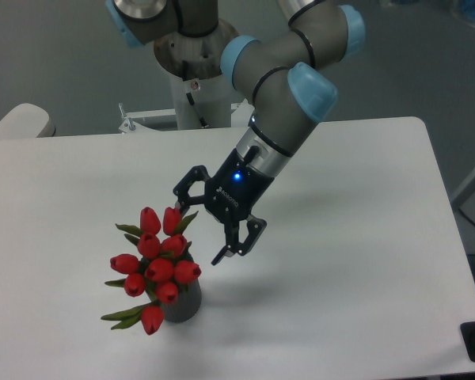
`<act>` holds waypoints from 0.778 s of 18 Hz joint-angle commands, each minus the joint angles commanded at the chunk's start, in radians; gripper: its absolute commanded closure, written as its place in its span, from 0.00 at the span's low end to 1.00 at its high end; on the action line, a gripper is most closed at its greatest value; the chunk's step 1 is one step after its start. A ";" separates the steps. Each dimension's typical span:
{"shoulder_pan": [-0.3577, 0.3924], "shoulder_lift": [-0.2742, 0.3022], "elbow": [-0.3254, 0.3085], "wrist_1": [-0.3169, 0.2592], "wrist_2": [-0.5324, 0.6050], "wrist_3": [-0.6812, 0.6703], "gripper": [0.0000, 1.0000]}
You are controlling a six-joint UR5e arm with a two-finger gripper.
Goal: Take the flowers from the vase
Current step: 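Lower the open gripper around the tulip stems above the grey vase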
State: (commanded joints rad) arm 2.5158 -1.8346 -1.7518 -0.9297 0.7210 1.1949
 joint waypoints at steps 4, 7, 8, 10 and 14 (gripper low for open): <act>-0.002 -0.017 -0.031 0.092 -0.044 0.002 0.00; -0.002 -0.022 -0.034 0.094 -0.046 0.002 0.00; -0.002 -0.025 -0.034 0.094 -0.048 0.000 0.00; -0.005 -0.038 -0.032 0.101 -0.061 0.000 0.00; -0.009 -0.064 -0.029 0.121 -0.104 -0.005 0.00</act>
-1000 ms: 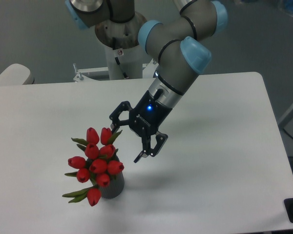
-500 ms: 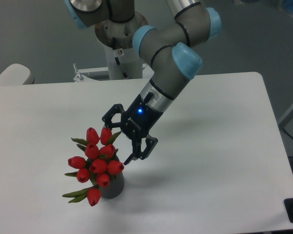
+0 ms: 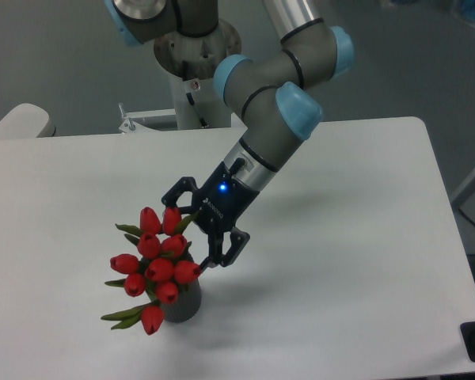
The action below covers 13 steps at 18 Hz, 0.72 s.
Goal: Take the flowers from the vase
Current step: 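Lower the open gripper around the tulip stems above the grey vase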
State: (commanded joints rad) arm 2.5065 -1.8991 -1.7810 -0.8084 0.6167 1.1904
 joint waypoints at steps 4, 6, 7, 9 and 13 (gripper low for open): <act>-0.003 -0.014 0.003 0.003 -0.002 0.002 0.00; -0.005 -0.018 0.002 0.005 -0.002 0.003 0.00; -0.008 -0.020 0.003 0.005 -0.003 0.002 0.00; -0.014 -0.026 0.006 0.005 -0.009 0.003 0.00; -0.012 -0.032 0.011 0.006 -0.071 0.005 0.03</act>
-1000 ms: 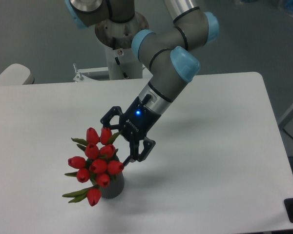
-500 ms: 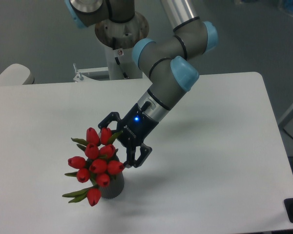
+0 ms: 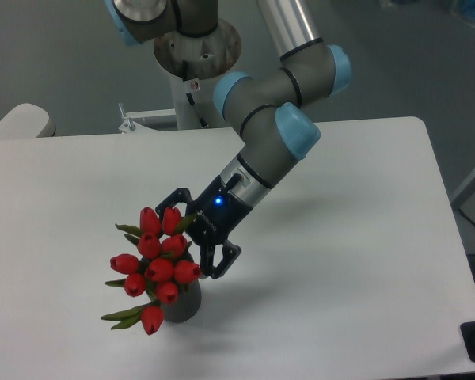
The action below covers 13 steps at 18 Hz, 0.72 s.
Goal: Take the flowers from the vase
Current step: 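Lower the open gripper around the tulip stems above the grey vase, then close the gripper on the bunch of tulip stems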
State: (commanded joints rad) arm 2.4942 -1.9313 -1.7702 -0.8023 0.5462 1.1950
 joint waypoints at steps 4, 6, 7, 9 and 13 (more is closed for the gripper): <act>0.000 -0.003 0.002 0.000 -0.002 0.002 0.47; 0.000 -0.005 0.005 0.002 0.000 0.002 0.60; 0.000 -0.006 0.005 0.002 0.000 0.002 0.62; 0.002 -0.006 0.011 0.002 0.000 0.002 0.67; 0.008 -0.006 0.014 0.000 -0.002 0.000 0.70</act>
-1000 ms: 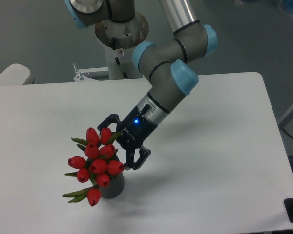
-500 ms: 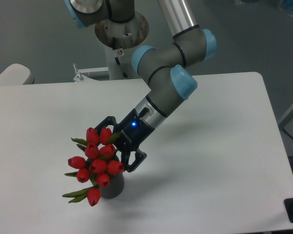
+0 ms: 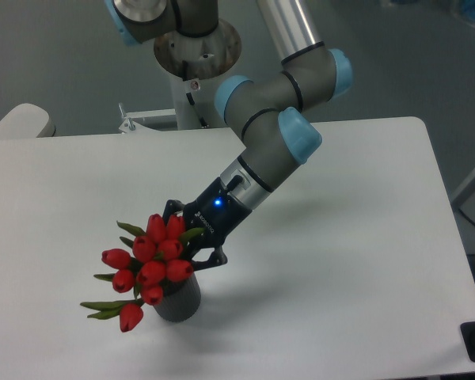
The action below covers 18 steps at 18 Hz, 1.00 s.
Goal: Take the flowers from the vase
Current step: 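Close the gripper on the bunch of tulip stems, then lift the gripped tulips straight up out of the grey vase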
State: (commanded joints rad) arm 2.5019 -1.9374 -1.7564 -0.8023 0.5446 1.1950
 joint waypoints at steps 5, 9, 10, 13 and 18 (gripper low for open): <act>0.005 0.009 0.011 0.000 -0.012 -0.014 0.70; 0.012 0.044 0.015 0.000 -0.029 -0.087 0.70; 0.014 0.054 0.023 0.000 -0.029 -0.109 0.70; 0.017 0.086 0.032 0.000 -0.031 -0.169 0.70; 0.018 0.087 0.080 -0.002 -0.043 -0.239 0.69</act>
State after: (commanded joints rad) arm 2.5203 -1.8500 -1.6769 -0.8038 0.5016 0.9559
